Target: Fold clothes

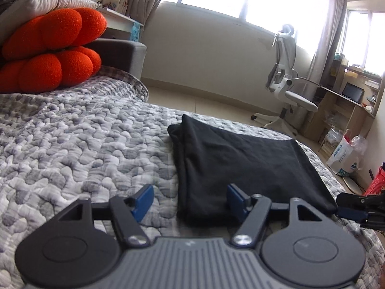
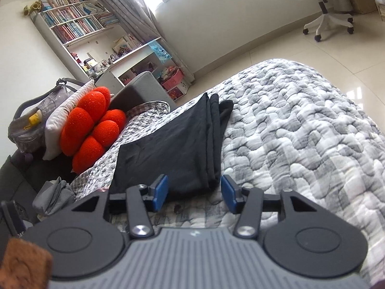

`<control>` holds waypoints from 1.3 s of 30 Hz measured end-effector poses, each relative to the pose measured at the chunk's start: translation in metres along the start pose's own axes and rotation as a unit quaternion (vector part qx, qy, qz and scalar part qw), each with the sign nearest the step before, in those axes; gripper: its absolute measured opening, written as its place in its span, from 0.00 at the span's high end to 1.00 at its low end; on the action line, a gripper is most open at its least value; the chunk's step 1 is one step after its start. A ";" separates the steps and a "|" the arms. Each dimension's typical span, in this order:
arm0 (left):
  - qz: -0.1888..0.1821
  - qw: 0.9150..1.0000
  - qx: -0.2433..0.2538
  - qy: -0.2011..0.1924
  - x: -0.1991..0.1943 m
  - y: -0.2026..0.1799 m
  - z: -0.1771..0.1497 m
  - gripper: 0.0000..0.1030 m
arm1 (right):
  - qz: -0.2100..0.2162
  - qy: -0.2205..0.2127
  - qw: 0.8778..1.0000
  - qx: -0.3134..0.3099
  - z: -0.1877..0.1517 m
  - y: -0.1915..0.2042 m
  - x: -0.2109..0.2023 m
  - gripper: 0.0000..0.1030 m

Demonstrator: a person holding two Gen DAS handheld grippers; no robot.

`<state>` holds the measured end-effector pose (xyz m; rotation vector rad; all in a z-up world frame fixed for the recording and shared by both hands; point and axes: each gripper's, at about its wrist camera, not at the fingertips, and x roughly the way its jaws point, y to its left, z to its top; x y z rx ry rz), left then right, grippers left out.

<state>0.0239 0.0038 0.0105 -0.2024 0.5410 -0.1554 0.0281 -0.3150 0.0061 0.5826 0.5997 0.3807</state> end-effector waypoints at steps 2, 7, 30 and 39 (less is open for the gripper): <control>0.006 1.000 0.006 0.005 0.002 -0.001 -0.001 0.35 | 0.017 0.006 1.000 0.017 -0.004 -0.002 -0.004 0.48; 0.027 0.999 0.033 0.009 0.005 -0.010 -0.002 0.35 | 0.033 0.013 0.998 0.054 -0.004 -0.004 -0.001 0.48; -0.087 0.984 -0.152 0.007 -0.027 0.051 0.004 0.55 | 0.004 -0.042 0.998 0.047 0.003 0.008 0.026 0.48; -0.129 0.964 -0.224 0.063 -0.017 0.043 -0.010 0.55 | -0.007 -0.048 0.999 0.021 -0.004 0.012 0.025 0.48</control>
